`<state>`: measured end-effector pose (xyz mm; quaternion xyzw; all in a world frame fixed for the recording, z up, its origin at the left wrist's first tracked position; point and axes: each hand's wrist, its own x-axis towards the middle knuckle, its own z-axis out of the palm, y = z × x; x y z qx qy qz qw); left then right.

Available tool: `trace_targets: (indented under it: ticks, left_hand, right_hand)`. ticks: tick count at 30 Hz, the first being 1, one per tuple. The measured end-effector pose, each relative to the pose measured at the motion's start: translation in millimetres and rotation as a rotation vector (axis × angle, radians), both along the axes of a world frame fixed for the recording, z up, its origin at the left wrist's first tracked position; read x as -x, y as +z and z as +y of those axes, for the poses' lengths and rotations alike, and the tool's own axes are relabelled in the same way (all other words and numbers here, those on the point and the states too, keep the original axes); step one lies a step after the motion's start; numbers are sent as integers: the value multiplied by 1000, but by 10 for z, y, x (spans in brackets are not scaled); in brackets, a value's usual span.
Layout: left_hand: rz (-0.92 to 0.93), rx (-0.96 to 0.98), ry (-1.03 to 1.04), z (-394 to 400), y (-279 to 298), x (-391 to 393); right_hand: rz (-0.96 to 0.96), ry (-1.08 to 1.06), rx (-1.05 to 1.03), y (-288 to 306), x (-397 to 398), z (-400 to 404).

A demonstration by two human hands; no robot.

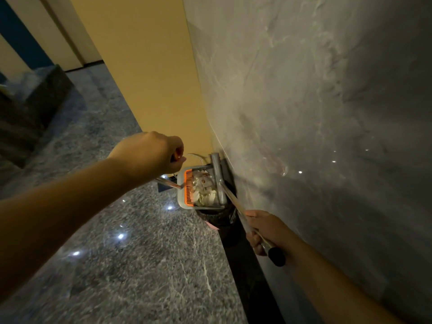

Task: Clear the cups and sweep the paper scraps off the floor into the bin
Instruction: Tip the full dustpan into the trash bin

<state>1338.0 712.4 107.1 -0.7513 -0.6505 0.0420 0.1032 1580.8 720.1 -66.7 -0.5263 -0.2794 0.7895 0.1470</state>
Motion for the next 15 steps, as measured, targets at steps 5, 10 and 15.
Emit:
trace_targets:
  ticks: [5,10,15]
  left_hand:
    - [40,32,13,3,-8,113]
    - [65,34,-8,73,-47,141]
    - [82,46,2,166,-66,158]
  right_hand:
    - [33,-26,40,48,-19,5]
    - [-20,29,-26,-29,-41,-37]
    - [-47,34,-50,-69,-83,-29]
